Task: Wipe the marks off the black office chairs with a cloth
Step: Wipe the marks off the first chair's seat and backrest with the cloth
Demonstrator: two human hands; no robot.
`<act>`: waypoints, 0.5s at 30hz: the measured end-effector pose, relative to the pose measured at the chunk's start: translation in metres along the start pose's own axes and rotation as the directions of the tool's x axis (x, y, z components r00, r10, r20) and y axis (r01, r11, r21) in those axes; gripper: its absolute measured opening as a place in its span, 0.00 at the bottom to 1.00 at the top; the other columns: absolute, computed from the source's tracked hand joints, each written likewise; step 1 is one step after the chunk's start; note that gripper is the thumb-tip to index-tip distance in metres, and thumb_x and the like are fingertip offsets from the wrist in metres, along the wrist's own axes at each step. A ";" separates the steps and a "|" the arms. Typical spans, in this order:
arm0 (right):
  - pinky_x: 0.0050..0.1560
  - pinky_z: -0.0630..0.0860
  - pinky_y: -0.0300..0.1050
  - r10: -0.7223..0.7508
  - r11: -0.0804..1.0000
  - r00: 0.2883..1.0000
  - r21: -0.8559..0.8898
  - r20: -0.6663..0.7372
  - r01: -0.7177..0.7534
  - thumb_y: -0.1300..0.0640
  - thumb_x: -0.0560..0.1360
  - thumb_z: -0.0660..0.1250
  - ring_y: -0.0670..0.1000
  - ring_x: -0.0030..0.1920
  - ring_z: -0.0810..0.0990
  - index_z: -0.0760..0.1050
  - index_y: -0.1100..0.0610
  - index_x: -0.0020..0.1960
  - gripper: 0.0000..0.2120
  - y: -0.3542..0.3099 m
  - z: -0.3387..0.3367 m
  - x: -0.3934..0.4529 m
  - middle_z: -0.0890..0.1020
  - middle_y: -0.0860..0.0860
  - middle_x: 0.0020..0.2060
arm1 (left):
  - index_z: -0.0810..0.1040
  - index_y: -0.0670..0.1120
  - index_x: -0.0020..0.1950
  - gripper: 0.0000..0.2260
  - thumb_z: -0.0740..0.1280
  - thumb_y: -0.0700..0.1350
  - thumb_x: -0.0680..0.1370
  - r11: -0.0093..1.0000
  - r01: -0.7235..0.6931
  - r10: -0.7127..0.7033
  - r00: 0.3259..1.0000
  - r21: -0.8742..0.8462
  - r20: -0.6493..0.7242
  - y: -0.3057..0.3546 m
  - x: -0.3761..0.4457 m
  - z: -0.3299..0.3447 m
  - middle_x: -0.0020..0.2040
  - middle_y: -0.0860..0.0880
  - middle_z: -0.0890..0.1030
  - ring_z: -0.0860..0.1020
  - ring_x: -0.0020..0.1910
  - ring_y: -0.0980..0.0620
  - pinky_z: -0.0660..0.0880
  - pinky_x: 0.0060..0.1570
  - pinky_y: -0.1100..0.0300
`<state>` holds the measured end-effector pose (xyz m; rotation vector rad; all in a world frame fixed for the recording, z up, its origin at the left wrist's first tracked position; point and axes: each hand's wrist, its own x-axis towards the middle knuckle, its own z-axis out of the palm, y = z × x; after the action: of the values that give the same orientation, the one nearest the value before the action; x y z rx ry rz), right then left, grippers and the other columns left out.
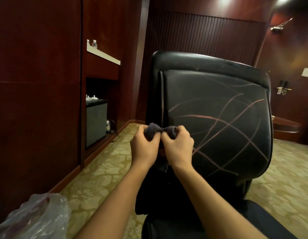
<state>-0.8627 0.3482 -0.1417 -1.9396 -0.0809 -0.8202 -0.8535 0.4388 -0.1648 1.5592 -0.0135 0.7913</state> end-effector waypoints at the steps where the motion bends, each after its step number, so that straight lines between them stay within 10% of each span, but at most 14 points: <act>1: 0.50 0.79 0.54 -0.010 1.000 1.000 -0.002 -0.009 0.010 0.54 0.72 0.70 0.55 0.45 0.82 0.76 0.57 0.46 0.08 -0.008 0.000 0.012 0.82 0.52 0.40 | 0.76 0.48 0.45 0.07 0.73 0.42 0.74 1.000 -0.019 0.019 1.000 -0.011 -0.008 0.008 0.011 0.003 0.39 0.54 0.80 0.78 0.38 0.58 0.72 0.40 0.63; 15: 0.45 0.79 0.51 0.035 0.996 0.999 0.079 -0.003 -0.035 0.55 0.72 0.72 0.48 0.40 0.81 0.75 0.57 0.44 0.08 0.001 0.006 0.009 0.81 0.49 0.37 | 0.75 0.49 0.47 0.08 0.73 0.41 0.74 0.993 -0.119 0.120 0.992 0.010 -0.028 -0.005 0.011 0.002 0.40 0.55 0.80 0.77 0.38 0.62 0.70 0.37 0.73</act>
<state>-0.8524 0.3503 -0.1393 -1.8603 -0.0753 -0.7871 -0.8425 0.4426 -0.1635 1.5656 -0.0837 0.9084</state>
